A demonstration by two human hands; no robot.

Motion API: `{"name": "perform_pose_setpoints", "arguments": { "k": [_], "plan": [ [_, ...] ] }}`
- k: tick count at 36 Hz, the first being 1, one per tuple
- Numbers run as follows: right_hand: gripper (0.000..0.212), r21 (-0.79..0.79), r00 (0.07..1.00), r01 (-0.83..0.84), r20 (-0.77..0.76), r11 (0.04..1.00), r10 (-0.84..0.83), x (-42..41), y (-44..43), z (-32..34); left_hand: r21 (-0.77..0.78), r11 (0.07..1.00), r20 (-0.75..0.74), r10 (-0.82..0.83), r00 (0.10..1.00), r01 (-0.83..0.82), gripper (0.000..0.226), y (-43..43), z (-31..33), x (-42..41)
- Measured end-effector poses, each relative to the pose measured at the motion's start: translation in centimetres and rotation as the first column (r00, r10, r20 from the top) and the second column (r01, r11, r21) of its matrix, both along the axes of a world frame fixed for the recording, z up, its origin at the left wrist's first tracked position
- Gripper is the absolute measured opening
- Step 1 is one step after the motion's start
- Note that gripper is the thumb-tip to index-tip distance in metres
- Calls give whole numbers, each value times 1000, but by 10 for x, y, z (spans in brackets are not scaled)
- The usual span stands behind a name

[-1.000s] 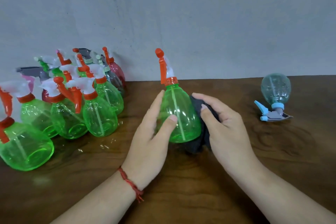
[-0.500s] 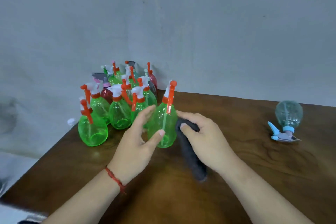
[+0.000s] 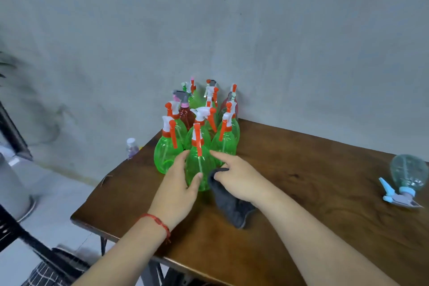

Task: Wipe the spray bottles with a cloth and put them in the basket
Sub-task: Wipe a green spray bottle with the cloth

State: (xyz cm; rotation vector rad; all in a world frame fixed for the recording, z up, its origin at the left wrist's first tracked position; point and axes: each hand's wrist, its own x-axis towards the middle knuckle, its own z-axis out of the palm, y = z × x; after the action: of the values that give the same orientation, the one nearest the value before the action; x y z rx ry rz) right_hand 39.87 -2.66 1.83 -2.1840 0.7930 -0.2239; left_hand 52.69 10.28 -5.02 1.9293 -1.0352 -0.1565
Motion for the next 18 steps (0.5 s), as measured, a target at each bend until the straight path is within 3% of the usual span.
{"name": "perform_pose_setpoints", "arguments": {
  "k": [4,8,12,15,18],
  "plan": [
    [70,1,999,6,-42,1000,-6,12,-6,-1,-4,998,143,68,987,-68,66,-5,-3,9],
    [75,11,999,-2,-45,1000,3,21,-7,-8,-8,990,147,139,979,-139,66,-10,-7,15],
    [67,14,999,34,-10,999,-33,26,-7,-7,-23,984,26,179,984,-178,62,-13,-8,19],
    [47,70,996,78,36,994,-81,17,-7,-6,-77,975,-82,203,976,-209,42,-3,-8,14],
    [24,228,970,134,169,964,-175,-5,-7,-5,-132,984,-196,89,977,-116,17,10,-4,-4]
  ]
}}
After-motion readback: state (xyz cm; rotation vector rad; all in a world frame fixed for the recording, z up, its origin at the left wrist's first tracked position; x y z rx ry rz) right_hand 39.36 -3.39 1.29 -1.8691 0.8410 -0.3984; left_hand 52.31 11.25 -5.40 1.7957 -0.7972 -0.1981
